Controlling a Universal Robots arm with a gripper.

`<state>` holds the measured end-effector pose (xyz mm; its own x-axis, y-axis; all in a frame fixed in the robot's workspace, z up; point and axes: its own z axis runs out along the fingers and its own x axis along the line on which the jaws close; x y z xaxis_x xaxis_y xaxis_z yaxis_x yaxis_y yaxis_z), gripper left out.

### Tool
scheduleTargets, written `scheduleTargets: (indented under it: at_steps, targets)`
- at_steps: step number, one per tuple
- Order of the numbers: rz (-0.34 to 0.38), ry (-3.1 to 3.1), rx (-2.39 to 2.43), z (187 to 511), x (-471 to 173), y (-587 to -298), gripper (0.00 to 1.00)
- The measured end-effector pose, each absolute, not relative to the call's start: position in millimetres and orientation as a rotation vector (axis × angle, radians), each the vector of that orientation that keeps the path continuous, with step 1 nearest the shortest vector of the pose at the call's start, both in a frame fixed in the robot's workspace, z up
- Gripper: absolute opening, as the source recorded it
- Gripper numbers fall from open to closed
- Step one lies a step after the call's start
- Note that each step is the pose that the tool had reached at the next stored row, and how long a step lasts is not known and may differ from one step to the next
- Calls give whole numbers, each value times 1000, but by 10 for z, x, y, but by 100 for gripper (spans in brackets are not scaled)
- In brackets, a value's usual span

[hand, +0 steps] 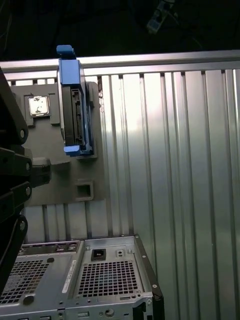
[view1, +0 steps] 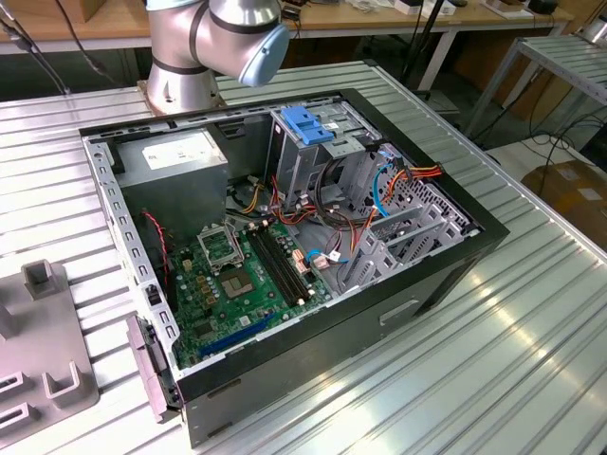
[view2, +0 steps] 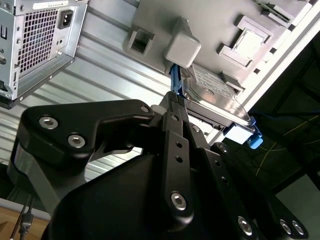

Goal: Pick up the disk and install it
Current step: 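Reach for the disk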

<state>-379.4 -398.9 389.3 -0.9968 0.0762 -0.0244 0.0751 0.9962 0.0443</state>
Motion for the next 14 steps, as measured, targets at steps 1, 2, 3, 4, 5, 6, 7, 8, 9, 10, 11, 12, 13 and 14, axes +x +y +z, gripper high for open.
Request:
scheduleTargets:
  at_steps: [1,2,3,4,5,6,7,8,9,10,11,12,13,14]
  targets:
    - [68,3113,118,3892,-3811,-3989,10]
    - [67,3113,118,3892,-3831,-3989,10]
    - [68,3113,118,3891,-3859,-3989,10]
    - [68,3113,118,3891,-3876,-3989,10]
    - [68,3112,118,3890,-3899,-3990,10]
    - [68,3112,118,3890,-3926,-3990,10]
    - [68,3113,118,3890,-3945,-3989,10]
    - [68,3113,118,3889,-3973,-3989,10]
    - [68,3113,118,3889,-3992,-3989,10]
    - [68,3113,118,3889,-4018,-3989,10]
    - [68,3113,118,3888,-4039,-3989,10]
    - [68,3112,118,3887,-4066,-3989,10]
    - [68,3112,118,3887,-4084,-3989,10]
    - [68,3112,118,3886,-4112,-3989,10]
